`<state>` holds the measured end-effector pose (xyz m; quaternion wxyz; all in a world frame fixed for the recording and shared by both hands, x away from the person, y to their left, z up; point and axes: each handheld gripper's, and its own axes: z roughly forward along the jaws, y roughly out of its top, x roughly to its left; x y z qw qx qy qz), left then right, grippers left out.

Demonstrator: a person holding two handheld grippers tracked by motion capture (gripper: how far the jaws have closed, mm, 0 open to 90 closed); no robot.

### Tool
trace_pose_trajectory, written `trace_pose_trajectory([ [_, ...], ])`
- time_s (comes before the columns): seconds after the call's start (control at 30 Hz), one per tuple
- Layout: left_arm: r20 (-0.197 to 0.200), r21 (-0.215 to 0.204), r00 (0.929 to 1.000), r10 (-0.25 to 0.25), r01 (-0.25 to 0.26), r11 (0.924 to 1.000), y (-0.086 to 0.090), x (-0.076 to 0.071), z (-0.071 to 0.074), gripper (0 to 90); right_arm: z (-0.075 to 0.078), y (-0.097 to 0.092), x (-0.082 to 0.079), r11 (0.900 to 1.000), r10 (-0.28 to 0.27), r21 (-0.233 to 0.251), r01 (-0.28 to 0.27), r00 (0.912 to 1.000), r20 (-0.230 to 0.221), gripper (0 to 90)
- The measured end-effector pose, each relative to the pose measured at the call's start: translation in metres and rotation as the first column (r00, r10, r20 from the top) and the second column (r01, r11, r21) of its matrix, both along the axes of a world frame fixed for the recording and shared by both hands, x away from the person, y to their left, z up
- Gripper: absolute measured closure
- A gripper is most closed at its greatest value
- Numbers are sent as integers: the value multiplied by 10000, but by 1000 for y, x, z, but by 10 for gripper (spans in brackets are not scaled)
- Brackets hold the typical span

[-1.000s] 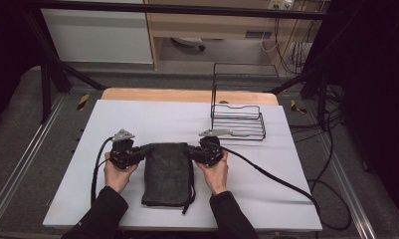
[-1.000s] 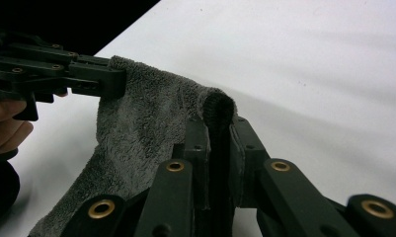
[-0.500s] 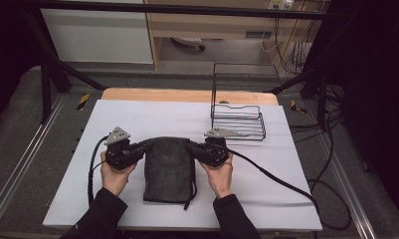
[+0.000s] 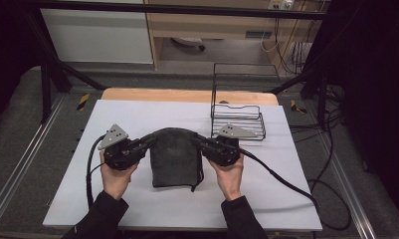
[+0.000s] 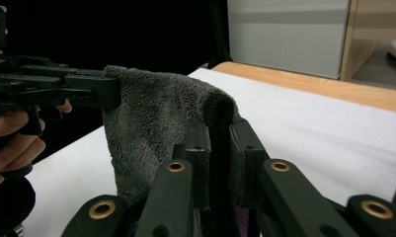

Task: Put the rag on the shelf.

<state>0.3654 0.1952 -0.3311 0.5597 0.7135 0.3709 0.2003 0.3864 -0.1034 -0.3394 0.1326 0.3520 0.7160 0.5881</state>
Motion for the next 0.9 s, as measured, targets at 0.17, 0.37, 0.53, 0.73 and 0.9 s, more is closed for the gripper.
trace_pose_trajectory([
  [0.17, 206, -203, 9998, -79, 83, 9998, -7, 0, 8, 799, 10, -8, -6, 10000, -65, 78, 62, 9993, 369, 813],
  [0.37, 550, -537, 9981, -268, 298, 9981, -20, 2, 19, 800, 23, -20, -11, 9992, -387, 138, 377, 9956, 858, 814],
  [0.53, 745, -759, 9963, -431, 488, 9959, -33, 6, 29, 800, 33, -31, -16, 9976, -685, 193, 667, 9905, 1194, 814],
  [0.73, 962, -1050, 9939, -538, 639, 9924, -48, 11, 38, 800, 43, -45, -19, 9942, -1067, 275, 1037, 9825, 1530, 814],
  [0.9, 1183, -1310, 9915, -549, 704, 9889, -61, 15, 43, 801, 48, -57, -21, 9900, -1399, 443, 1341, 9741, 1775, 814],
])
